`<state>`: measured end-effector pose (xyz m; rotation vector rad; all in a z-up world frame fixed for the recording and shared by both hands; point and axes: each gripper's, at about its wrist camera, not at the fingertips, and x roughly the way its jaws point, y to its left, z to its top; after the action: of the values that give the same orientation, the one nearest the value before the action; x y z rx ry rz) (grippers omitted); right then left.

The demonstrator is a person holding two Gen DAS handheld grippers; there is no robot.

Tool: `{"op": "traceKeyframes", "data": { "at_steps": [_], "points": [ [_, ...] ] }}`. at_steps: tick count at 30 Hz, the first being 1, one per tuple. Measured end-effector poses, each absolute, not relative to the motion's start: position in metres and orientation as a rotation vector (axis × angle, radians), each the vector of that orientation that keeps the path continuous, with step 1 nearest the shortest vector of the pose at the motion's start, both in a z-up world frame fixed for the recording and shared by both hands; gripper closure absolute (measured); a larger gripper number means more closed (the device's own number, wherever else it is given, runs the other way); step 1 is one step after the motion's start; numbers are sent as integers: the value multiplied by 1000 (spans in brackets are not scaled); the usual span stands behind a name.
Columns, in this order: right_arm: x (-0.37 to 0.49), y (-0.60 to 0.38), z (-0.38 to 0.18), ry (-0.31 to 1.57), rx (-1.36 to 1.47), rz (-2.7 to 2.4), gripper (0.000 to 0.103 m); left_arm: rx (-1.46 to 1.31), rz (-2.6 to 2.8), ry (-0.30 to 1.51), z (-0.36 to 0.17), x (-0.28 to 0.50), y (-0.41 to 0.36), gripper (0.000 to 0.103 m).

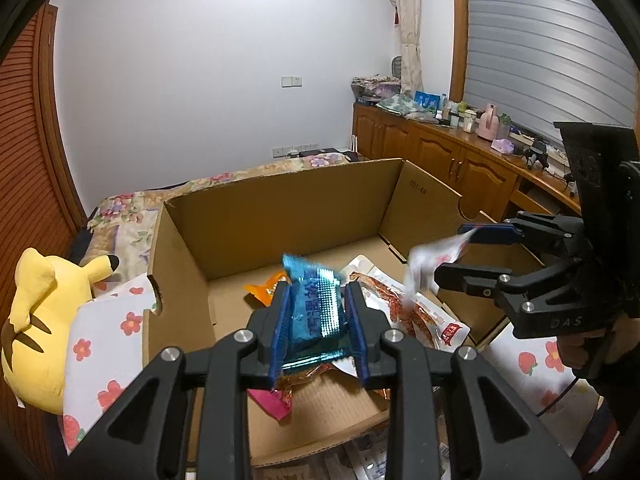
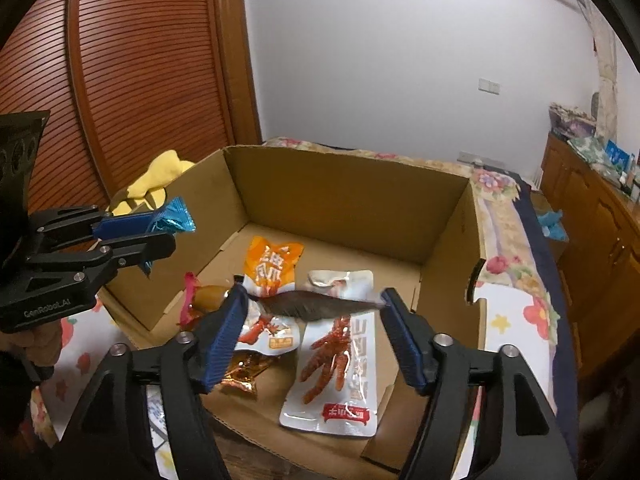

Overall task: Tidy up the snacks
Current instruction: 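Move both tools back to the remaining snacks beside the box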

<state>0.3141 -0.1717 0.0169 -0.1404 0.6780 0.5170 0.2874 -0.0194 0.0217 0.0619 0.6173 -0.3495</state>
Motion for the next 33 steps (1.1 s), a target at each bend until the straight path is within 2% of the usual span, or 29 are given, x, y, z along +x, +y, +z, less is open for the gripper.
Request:
{"op": "traceKeyframes", "data": {
  "at_steps": [13, 33],
  "points": [
    [296, -181, 26, 652, -128, 503, 30, 49, -344, 610, 24, 279, -13, 72],
    [194, -178, 54, 599, -132, 475, 19, 55, -367, 540, 45, 171, 0, 65]
  ]
}}
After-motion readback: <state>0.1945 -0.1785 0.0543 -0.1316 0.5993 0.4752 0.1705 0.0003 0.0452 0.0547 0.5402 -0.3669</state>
